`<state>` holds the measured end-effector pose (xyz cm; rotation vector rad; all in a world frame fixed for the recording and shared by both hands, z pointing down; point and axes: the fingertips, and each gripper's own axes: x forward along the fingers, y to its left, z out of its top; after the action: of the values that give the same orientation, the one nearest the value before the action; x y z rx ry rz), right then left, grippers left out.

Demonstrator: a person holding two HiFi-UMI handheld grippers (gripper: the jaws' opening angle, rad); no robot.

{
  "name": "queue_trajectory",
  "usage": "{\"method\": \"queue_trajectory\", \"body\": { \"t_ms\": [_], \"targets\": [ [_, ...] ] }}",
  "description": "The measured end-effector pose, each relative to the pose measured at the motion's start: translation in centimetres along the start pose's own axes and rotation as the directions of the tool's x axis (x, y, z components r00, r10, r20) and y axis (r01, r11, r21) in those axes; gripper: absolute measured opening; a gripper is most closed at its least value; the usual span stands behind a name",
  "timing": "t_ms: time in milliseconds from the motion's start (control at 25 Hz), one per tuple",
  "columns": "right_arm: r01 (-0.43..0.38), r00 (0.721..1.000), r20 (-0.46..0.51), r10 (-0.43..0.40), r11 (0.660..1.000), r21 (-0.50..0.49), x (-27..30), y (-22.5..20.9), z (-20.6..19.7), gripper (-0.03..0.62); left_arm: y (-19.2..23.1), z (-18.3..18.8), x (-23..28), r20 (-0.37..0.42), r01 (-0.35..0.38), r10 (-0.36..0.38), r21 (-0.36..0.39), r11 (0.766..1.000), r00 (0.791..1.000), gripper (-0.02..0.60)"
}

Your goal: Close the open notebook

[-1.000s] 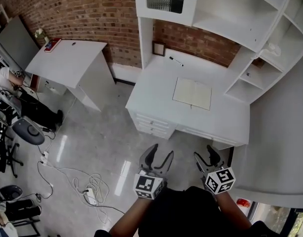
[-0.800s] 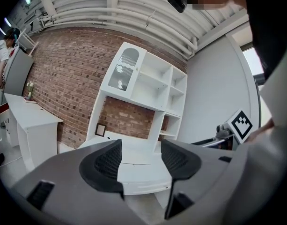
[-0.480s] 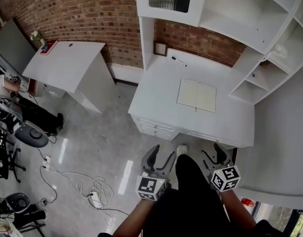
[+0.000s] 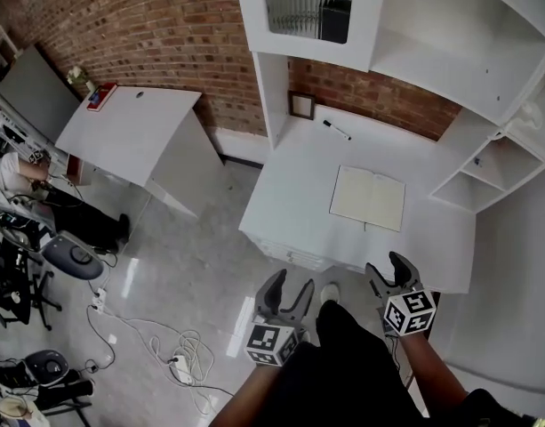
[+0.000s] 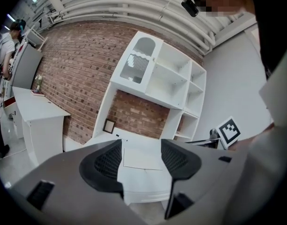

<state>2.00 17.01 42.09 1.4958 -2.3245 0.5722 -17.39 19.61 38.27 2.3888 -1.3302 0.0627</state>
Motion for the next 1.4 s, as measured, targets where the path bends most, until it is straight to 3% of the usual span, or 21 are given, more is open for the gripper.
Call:
{"method": "queue_trajectory", "body": {
  "t_ms": [280,560,760,960,1160,1400],
  "targets": [
    [-0.010,0.997,-0.075,0.006,0.998,-0.061,5.8,-5.2,-1.1,0.269,2.2,-0.2,7.7,-0.061,-0.033,0.033,-0.011,0.999,0.998,0.242],
    [-0.074,0.982,-0.182,0.049,0.989,-0.129,11.8,-10.5,-4.0,0.275,3.5,-4.4,14.8,-0.156,-0.093,0.088,-0.027,0.995,0.984,0.242],
    [-0.138,0.963,-0.259,0.077,0.964,-0.226,16.3,-12.5,-5.7,0.275,4.5,-7.5,18.0,-0.211,-0.136,0.125,-0.038,0.990,0.969,0.242],
    [-0.155,0.947,-0.317,0.062,0.948,-0.278,19.7,-12.8,-7.9,0.281,5.9,-10.9,20.9,-0.280,-0.107,0.091,-0.044,0.993,0.956,0.242],
    [-0.177,0.920,-0.388,0.051,0.938,-0.297,22.9,-12.5,-10.5,0.281,7.9,-13.7,24.4,-0.371,-0.077,0.057,-0.038,0.996,0.927,0.242],
    [-0.233,0.892,-0.450,0.044,0.898,-0.374,27.4,-12.3,-12.1,0.279,9.4,-16.1,28.3,-0.403,-0.007,-0.012,-0.045,0.999,0.915,0.242]
  ]
}}
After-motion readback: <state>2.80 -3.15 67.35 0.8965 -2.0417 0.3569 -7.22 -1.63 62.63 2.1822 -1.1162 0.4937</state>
